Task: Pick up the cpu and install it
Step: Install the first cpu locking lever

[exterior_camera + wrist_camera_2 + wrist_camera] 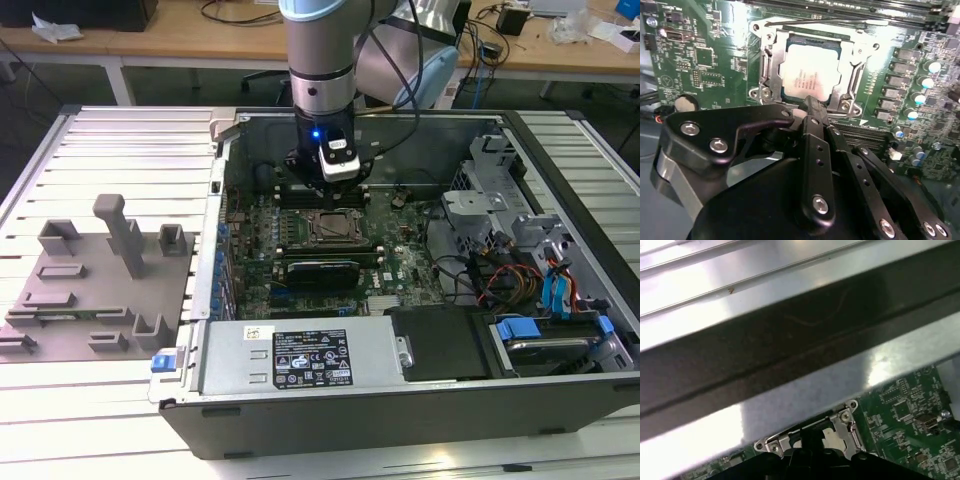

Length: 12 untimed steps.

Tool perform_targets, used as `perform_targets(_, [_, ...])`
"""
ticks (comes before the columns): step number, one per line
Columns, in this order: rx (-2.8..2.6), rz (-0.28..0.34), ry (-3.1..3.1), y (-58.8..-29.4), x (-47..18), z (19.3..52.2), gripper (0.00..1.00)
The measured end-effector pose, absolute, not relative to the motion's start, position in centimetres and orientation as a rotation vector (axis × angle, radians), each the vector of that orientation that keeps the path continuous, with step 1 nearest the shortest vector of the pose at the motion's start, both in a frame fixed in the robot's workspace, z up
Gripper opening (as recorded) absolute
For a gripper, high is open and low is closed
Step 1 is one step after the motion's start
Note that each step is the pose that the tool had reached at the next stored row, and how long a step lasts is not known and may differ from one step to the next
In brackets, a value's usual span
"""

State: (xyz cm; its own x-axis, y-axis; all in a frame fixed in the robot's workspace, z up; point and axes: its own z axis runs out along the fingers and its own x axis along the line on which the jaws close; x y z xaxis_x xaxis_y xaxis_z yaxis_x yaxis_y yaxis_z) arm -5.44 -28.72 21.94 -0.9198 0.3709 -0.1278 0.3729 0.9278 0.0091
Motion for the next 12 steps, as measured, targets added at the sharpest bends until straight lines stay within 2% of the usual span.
perform_targets(12, [0.43, -0.014, 2.988, -28.76, -5.38, 21.76, 0.11])
